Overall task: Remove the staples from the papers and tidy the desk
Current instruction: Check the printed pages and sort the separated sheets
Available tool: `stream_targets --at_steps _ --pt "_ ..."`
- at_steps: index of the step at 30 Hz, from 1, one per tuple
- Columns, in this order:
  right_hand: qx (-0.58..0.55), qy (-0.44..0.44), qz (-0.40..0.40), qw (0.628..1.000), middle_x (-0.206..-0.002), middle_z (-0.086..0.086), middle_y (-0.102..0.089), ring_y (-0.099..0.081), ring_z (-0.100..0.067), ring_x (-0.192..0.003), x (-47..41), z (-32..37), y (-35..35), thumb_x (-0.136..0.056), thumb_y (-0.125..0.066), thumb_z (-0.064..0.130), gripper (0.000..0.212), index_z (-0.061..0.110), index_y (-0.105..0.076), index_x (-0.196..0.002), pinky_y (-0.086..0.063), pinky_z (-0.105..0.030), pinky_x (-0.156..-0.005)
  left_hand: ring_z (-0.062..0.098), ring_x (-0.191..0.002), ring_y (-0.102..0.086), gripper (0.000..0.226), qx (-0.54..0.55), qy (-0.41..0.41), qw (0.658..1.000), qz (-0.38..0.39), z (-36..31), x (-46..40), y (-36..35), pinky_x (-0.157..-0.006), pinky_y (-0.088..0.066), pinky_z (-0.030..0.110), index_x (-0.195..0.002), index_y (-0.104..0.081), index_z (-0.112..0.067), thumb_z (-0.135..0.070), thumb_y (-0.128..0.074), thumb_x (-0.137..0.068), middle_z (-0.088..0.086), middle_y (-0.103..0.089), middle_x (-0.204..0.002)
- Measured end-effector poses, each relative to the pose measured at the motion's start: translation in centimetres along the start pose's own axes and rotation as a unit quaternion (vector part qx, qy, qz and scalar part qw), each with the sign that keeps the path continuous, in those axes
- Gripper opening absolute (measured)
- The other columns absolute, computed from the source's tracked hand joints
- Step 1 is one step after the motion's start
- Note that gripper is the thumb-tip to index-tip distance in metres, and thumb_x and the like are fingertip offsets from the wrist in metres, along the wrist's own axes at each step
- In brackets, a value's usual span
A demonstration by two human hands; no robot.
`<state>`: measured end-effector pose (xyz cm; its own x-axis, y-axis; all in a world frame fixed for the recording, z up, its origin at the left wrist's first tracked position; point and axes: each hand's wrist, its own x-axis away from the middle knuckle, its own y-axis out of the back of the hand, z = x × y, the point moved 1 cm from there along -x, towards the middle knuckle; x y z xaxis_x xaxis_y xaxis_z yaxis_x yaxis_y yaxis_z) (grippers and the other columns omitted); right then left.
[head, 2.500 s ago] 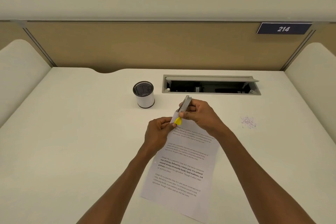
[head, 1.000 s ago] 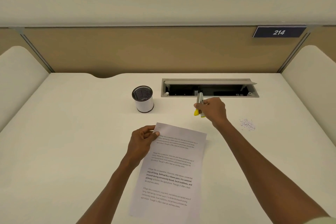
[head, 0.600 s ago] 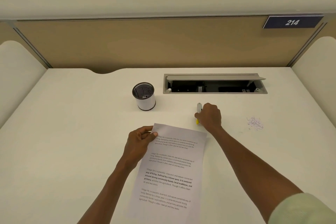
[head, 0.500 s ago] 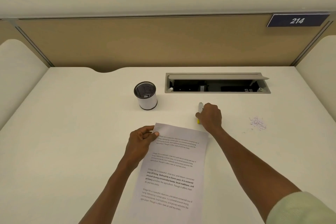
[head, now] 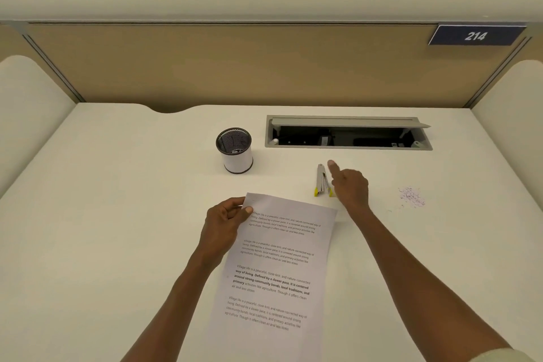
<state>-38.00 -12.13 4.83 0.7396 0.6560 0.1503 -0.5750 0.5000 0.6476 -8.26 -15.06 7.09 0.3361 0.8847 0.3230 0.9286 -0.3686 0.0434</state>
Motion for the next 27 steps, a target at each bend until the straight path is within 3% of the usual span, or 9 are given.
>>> stream_targets --at_steps 2,4,6,9,12,17,19,22,27 --pt "-0.218 -0.052 0.060 0.973 -0.084 -0.013 -0.074 -0.069 -0.025 -0.076 1.5 -1.4 1.2 -0.085 -0.047 0.070 0.073 0.002 -0.071 -0.090 -0.054 -0.039 -0.075 0.026 -0.091 -0.076 0.019 0.005 -0.007 1.000 -0.003 -0.1 0.3 0.1 -0.084 -0.060 0.042 -0.114 -0.072 -0.018 -0.014 -0.066 -0.096 0.006 -0.079 -0.098" --pt "-0.362 -0.084 0.193 0.908 -0.104 -0.013 -0.074 -0.070 -0.025 -0.092 3.4 -3.0 2.2 -0.069 -0.048 0.083 0.091 0.008 -0.063 -0.117 -0.054 -0.038 -0.084 0.024 -0.090 -0.076 0.018 0.014 -0.012 1.000 -0.006 -0.3 0.7 0.2 -0.080 -0.060 0.038 -0.114 -0.071 -0.017 -0.014 -0.065 -0.097 0.007 -0.079 -0.099" --pt "-0.393 -0.073 0.300 0.866 -0.115 -0.011 -0.070 -0.068 -0.025 -0.103 5.4 -4.5 2.5 -0.050 -0.058 0.089 0.107 0.013 -0.056 -0.126 -0.052 -0.038 -0.089 0.023 -0.088 -0.076 0.019 0.030 -0.018 0.999 -0.007 -0.7 1.0 0.2 -0.075 -0.060 0.033 -0.116 -0.070 -0.014 -0.013 -0.064 -0.097 0.008 -0.079 -0.100" --pt "-0.367 -0.055 0.359 0.856 -0.115 -0.011 -0.070 -0.067 -0.027 -0.103 8.2 -5.3 2.5 -0.045 -0.084 0.067 0.101 0.009 -0.059 -0.122 -0.050 -0.040 -0.093 0.024 -0.091 -0.075 0.021 0.049 -0.037 0.998 -0.010 -1.5 1.6 0.2 -0.078 -0.060 0.035 -0.118 -0.068 -0.011 -0.013 -0.063 -0.098 0.009 -0.078 -0.102" --pt "-0.333 -0.030 0.331 0.882 -0.115 -0.013 -0.071 -0.066 -0.034 -0.109 10.5 -4.4 2.5 -0.064 -0.087 0.039 0.075 0.003 -0.059 -0.123 -0.052 -0.043 -0.095 0.024 -0.091 -0.075 0.021 0.065 -0.059 0.996 -0.023 -2.4 2.2 0.1 -0.080 -0.059 0.035 -0.117 -0.068 -0.009 -0.012 -0.063 -0.097 0.011 -0.078 -0.103" --pt "-0.311 0.035 0.218 0.924 -0.099 -0.006 -0.076 -0.072 -0.027 -0.093 12.6 -1.3 4.2 -0.090 -0.066 0.015 0.020 0.009 -0.061 -0.108 -0.057 -0.032 -0.074 0.019 -0.091 -0.075 0.015 0.076 -0.101 0.989 -0.073 -4.8 3.6 -0.2 -0.079 -0.060 0.031 -0.109 -0.070 -0.014 -0.009 -0.064 -0.096 0.003 -0.079 -0.097" --pt "-0.301 0.073 0.179 0.934 -0.097 -0.003 -0.076 -0.073 -0.023 -0.089 13.4 0.0 5.3 -0.092 -0.064 0.014 0.014 0.010 -0.062 -0.105 -0.056 -0.026 -0.069 0.014 -0.088 -0.076 0.014 0.063 -0.129 0.985 -0.098 -6.0 4.2 -0.3 -0.076 -0.061 0.026 -0.108 -0.071 -0.016 -0.012 -0.065 -0.097 -0.003 -0.079 -0.093" --pt "-0.288 0.124 0.127 0.941 -0.100 0.002 -0.075 -0.073 -0.017 -0.088 14.3 1.8 7.0 -0.093 -0.062 0.016 0.013 0.013 -0.064 -0.106 -0.059 -0.030 -0.073 0.017 -0.089 -0.075 0.016 0.056 -0.170 0.977 -0.116 -7.8 5.3 -0.5 -0.078 -0.060 0.033 -0.112 -0.070 -0.016 -0.017 -0.065 -0.097 -0.002 -0.079 -0.094" --pt "-0.293 0.164 0.070 0.939 -0.094 0.001 -0.075 -0.072 -0.013 -0.082 15.6 2.9 8.6 -0.095 -0.061 0.017 0.010 0.009 -0.066 -0.100 -0.057 -0.023 -0.067 0.007 -0.079 -0.073 0.010 0.065 -0.227 0.964 -0.125 -9.3 7.6 -1.2 -0.065 -0.055 0.017 -0.106 -0.069 -0.016 -0.018 -0.063 -0.099 -0.001 -0.079 -0.090"
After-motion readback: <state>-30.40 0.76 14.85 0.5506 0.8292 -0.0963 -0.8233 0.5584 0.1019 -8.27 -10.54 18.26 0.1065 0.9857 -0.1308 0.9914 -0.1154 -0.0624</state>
